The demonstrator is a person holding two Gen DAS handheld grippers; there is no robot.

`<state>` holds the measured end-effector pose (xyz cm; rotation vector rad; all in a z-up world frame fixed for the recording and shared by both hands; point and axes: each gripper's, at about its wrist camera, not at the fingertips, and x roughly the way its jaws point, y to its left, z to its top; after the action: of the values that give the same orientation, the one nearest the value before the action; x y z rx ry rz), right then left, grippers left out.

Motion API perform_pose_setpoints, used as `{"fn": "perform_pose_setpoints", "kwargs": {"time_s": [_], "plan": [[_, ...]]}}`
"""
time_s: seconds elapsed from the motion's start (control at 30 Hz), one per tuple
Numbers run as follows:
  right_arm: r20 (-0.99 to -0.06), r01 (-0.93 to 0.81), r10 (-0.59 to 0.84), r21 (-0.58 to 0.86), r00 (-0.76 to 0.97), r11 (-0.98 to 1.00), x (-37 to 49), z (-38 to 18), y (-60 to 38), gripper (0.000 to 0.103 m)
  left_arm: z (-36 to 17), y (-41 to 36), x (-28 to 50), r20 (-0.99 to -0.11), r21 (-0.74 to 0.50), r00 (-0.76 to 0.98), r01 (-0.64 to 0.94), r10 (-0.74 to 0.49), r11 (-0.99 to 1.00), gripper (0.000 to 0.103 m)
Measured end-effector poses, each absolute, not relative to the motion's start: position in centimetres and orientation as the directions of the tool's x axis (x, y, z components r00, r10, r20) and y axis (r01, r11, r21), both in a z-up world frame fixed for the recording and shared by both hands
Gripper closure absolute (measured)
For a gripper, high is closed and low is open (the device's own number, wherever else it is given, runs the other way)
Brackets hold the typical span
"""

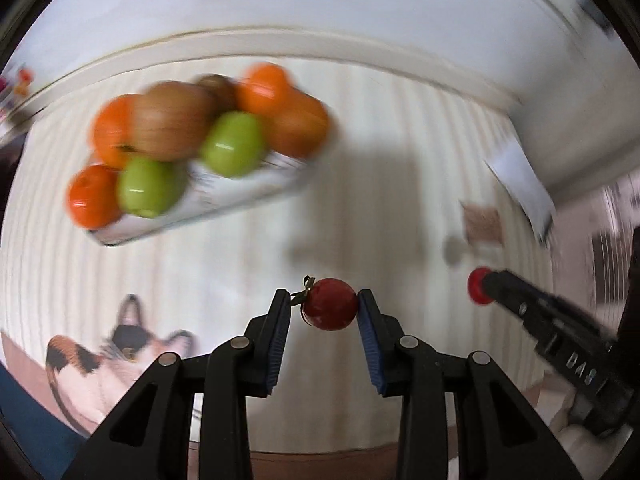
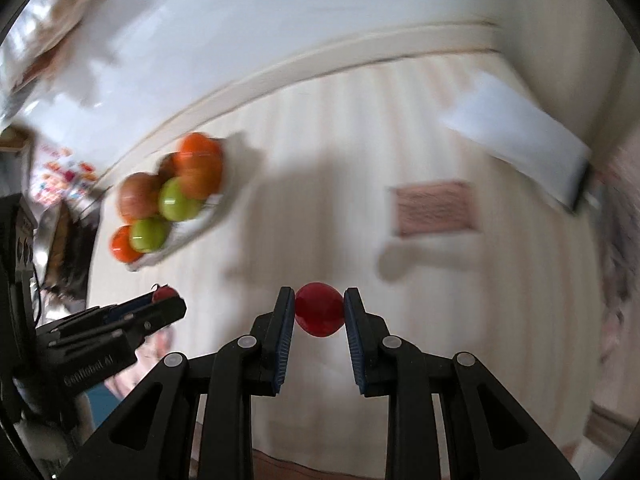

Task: Organize fruits
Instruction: 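Carry both cherry tomatoes onto the plate and release them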

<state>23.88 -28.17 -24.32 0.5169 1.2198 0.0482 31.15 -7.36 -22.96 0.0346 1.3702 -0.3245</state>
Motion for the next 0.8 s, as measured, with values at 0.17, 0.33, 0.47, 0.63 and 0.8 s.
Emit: {"fn": "perform_pose_setpoints", "kwargs": {"time_s": [0.17,0.33,0.47,0.63,0.8], "plan": [[-0.833,0.108,0.397,0.468,0.385,0.877,29.0,-24.4,-22.6,0.076,-23.2,-3.4,34.4,-0.961,-0.183,0.191,0.103,-0.2,0.978,0.072],[-0.82,0.016,0.425,0.466,0.382,0.885,32.9,-25.4,-18.5,0.076,-24.5,-0.4,37.0,-0.957,-0.21,0.2,0.014,-0.208,0.978,0.072],[-0.833,-0.033,0.417,0.436,0.363,0.899,35.3,-27.1,-16.2,0.076,-25.8,0.3,38.0,-0.956,-0.232,0.188,-0.017,-0.225,0.972,0.072],[-0.841,-0.058,0.415,0.423,0.346,0.904,36.6,-28.6,-15.4,0.076,-27.2,0.1,38.9,-0.957,-0.242,0.175,-0.041,-0.232,0.969,0.071],[-0.837,-0.048,0.43,0.441,0.339,0.896,37.5,-28.8,-15.4,0.06,-27.7,0.7,39.2,-0.962,-0.235,0.161,-0.08,-0.22,0.969,0.07]]}}
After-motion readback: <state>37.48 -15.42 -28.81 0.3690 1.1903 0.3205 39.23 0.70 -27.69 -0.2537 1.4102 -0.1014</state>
